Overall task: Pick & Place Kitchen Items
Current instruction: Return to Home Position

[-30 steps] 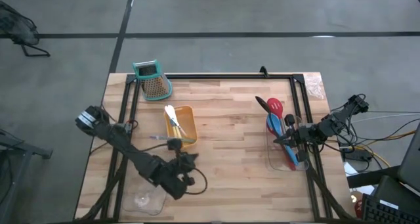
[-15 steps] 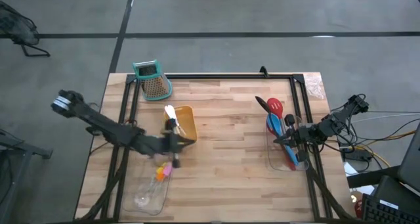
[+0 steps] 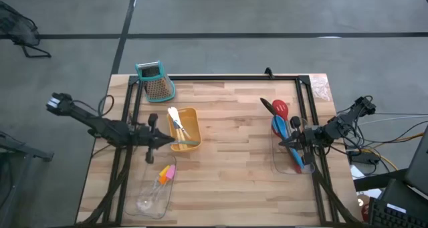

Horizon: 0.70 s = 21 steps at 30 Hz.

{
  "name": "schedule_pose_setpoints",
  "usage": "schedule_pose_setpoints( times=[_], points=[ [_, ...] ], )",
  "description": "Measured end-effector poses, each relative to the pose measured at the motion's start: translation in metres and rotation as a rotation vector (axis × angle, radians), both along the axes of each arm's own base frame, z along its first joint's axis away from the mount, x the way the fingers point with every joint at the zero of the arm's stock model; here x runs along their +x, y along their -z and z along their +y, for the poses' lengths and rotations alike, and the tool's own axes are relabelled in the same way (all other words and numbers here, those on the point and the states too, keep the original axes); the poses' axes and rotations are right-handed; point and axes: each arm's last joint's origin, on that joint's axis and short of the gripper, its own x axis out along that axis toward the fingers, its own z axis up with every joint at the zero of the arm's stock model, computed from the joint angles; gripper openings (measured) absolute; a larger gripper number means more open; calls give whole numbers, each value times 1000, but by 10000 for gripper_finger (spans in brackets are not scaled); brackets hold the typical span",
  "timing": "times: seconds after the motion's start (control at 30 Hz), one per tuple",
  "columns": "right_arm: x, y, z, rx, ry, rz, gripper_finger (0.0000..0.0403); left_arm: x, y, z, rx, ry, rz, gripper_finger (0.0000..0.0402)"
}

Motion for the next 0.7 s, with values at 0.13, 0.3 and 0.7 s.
schedule_pose_setpoints(
  times=[0.13, 0.3, 0.7],
  points=[
    [0, 0, 0, 0, 0, 0, 8, -11, 10, 5, 5, 32, -52, 20],
    [0, 0, 0, 0, 0, 0, 8, -25, 18, 11, 24, 58, -79, 21],
    [0, 0, 0, 0, 0, -1, 8, -42, 44, 17, 4, 123, -110, 21]
  ],
)
